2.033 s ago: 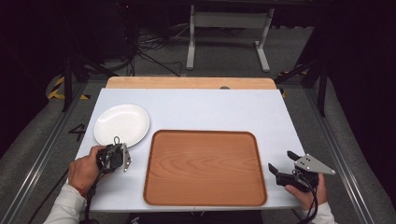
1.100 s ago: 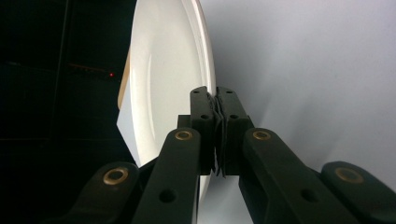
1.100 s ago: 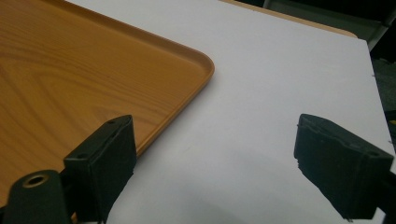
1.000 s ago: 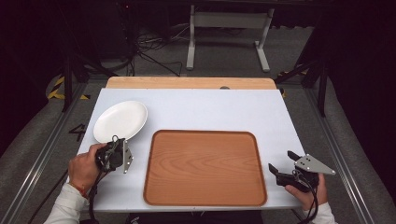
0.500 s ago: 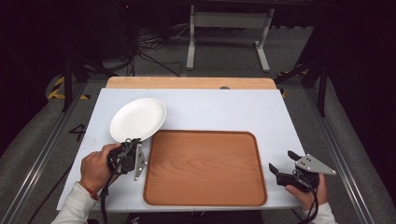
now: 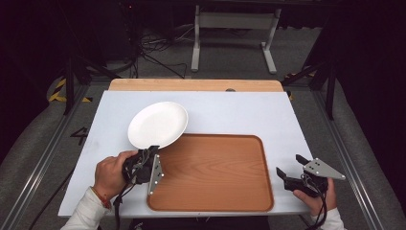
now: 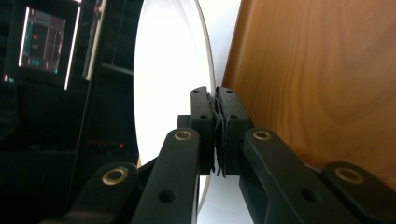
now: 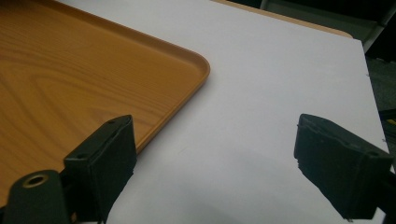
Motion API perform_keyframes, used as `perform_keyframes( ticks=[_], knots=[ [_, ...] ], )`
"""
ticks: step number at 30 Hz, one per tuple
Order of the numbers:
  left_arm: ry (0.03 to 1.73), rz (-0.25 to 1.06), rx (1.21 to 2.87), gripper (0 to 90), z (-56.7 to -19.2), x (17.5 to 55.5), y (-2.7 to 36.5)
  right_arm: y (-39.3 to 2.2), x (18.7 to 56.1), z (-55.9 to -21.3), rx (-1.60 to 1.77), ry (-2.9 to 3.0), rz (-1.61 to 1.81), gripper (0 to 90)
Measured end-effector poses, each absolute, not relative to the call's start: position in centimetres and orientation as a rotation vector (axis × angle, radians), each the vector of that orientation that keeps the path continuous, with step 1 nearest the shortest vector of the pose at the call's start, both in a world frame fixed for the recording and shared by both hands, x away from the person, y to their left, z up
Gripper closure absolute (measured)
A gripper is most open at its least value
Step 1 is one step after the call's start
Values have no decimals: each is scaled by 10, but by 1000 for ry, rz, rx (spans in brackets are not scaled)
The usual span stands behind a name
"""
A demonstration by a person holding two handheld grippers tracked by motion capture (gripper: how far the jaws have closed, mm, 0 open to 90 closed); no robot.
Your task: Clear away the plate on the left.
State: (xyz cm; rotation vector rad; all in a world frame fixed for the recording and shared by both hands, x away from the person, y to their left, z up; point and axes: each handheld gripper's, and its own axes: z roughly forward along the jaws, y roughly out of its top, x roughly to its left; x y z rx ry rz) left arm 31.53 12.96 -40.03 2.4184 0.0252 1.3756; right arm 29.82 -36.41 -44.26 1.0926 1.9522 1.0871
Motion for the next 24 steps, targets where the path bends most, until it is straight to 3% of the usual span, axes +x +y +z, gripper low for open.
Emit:
perform_keyframes(
  ticks=[24],
  knots=[
    [-245,1267,2401,866,-409,293,73,-364,298,-443,1088,1959,1086,136]
  ],
)
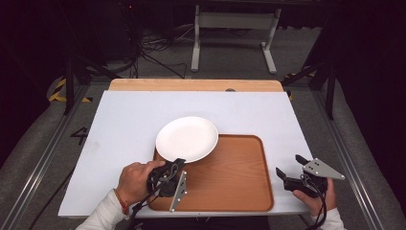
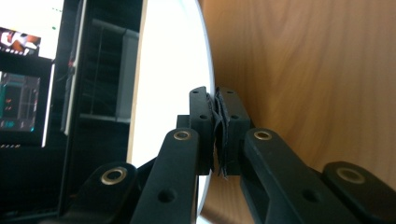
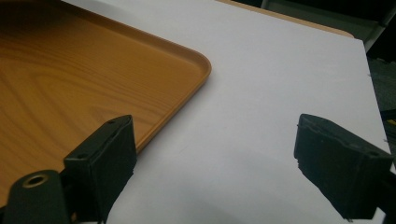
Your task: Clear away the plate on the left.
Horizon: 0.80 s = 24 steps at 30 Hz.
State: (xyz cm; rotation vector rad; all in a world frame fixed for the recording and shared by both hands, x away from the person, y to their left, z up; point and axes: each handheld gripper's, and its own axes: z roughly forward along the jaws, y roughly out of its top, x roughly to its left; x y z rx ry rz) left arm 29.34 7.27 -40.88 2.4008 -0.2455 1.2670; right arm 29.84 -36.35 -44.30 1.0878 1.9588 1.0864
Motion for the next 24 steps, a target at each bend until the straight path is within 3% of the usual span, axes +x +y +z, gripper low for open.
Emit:
perform_keyframes(
  ticks=[24],
  knots=[
    [-412,1112,2393,862,-421,270,36,-364,298,-444,1093,1963,1089,136]
  ],
)
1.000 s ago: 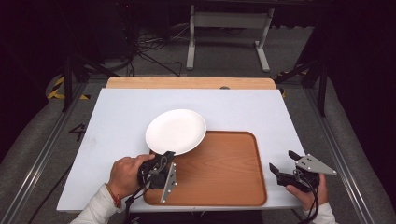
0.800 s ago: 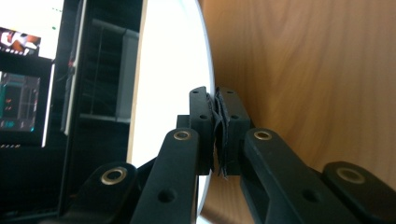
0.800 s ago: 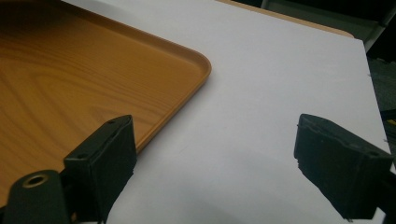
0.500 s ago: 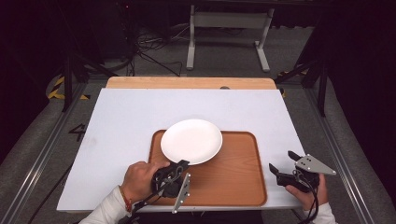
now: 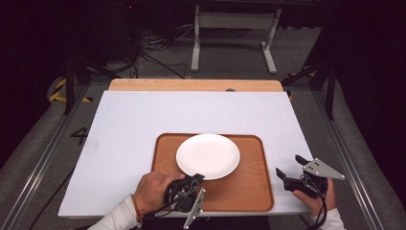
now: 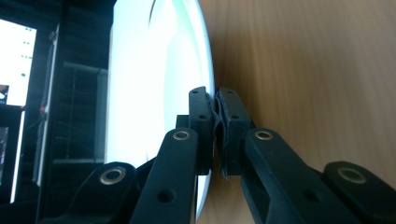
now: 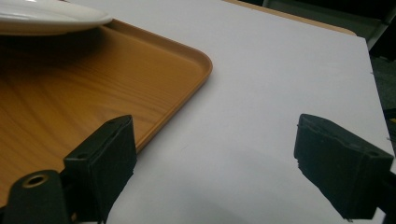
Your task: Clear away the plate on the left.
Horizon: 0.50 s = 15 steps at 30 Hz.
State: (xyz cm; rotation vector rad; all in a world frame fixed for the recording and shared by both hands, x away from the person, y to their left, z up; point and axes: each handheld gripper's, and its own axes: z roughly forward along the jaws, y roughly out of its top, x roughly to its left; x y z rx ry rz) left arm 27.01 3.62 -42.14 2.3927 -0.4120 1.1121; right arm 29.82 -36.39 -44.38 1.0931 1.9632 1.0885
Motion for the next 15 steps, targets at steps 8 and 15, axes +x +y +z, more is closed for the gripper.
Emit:
perform_keyframes(
  ticks=[8,15],
  knots=[
    [-429,1075,2413,871,-429,272,34,-364,298,-444,1093,1966,1088,135],
    [-425,1041,2413,874,-433,273,33,-364,298,-444,1088,1972,1086,135]
  ],
)
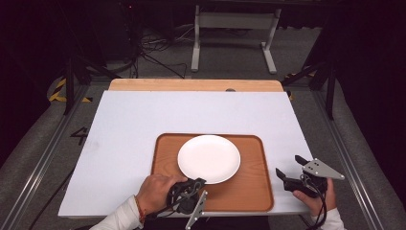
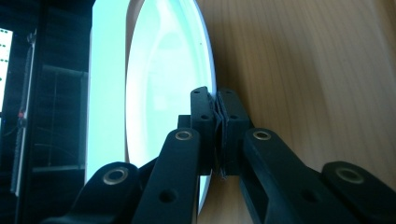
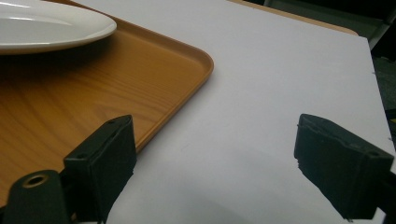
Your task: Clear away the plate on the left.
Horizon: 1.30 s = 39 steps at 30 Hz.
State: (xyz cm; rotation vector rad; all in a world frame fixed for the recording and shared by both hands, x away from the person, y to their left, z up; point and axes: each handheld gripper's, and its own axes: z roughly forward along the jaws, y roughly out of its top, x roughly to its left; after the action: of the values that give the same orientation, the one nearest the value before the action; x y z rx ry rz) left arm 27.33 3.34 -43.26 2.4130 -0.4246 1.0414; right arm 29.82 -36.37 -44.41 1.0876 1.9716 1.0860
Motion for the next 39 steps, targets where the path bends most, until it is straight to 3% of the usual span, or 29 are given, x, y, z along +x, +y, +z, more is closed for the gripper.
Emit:
perform_keyframes(
  ticks=[22,39],
  knots=[
    [-317,813,2513,785,-446,291,44,-362,299,-446,1088,1988,1080,133],
    [-203,578,2494,706,-443,304,59,-363,299,-446,1086,1987,1092,130]
  ],
)
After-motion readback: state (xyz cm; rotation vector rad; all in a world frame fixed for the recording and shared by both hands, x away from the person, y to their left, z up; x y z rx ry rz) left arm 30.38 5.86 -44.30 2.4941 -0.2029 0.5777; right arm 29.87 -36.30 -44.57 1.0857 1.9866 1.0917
